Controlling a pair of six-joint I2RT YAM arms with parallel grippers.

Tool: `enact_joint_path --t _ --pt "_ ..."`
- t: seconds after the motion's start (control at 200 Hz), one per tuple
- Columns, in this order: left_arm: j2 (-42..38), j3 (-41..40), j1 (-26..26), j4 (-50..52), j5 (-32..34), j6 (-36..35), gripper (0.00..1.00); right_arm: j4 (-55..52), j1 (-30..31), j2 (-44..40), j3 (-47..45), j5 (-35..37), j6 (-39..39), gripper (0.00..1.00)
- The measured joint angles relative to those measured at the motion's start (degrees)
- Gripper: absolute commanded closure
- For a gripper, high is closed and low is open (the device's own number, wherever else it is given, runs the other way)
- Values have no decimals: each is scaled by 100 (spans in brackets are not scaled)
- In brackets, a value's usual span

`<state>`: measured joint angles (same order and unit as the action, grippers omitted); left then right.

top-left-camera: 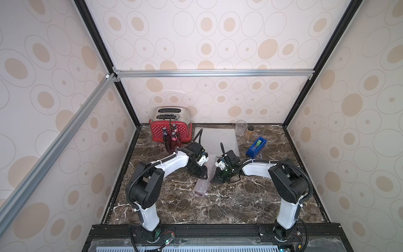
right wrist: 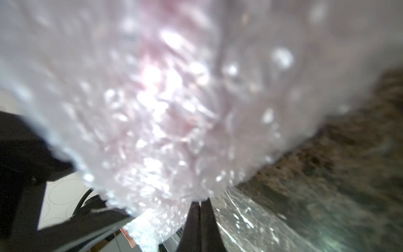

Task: Wrap wine bottles in bubble wrap
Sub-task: Stick the tape on the bubble wrap, then pick up the bubble wrap from the center of the board.

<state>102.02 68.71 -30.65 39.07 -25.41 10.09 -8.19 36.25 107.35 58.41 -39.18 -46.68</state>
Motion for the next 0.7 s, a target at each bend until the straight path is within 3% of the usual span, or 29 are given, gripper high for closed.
enact_joint_path --t 0.125,0.286,0.421,0.581,0.701 --pt "-11 2 0 2 -24 7 58 127 44 61 -17 55 -42 100" --pt "-13 4 0 35 42 -22 20 114 44 164 -15 210 0 100" --pt "-127 13 0 120 92 -11 4 -273 9 2 -26 463 236 98" --pt "-166 125 -81 140 201 13 1 -997 -245 -1152 -363 968 544 97" --pt "107 365 -313 221 476 -4 1 -1425 -505 -2155 -533 1447 688 88"
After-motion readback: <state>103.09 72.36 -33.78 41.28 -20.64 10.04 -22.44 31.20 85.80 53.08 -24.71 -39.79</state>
